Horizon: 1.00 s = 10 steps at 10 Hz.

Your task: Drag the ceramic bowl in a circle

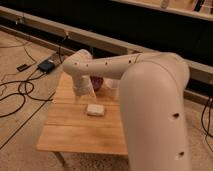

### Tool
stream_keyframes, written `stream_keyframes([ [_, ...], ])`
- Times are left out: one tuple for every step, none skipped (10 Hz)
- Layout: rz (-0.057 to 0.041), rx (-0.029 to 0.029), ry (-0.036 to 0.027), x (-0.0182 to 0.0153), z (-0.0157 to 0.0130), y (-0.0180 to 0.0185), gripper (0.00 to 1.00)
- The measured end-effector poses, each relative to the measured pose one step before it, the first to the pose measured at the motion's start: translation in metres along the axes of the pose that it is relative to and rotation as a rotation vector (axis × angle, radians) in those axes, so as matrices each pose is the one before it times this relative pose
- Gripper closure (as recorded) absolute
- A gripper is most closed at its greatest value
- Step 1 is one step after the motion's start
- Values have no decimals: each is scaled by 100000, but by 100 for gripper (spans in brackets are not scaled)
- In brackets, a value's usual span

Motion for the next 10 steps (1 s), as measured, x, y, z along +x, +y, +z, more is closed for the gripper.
stream_keyframes([
  [-6287, 934, -2032, -2420, 1025, -474, 35],
  [-2520, 188, -553, -783, 477, -190, 35],
  [-8062, 909, -2159, -2485, 1368, -688, 35],
  [-3427, 517, -427, -771, 588, -319, 35],
  [-5705, 560, 335, -935, 962, -442, 35],
  [-5316, 877, 771, -698, 858, -556, 35],
  [-4270, 1083, 1054, -534, 756, -521, 35],
  [-3608, 1399, 877, -621, 592, -563, 35],
  [-3225, 1871, 1014, -666, 553, -652, 35],
  [-2068, 1587, 697, -567, 332, -555, 35],
])
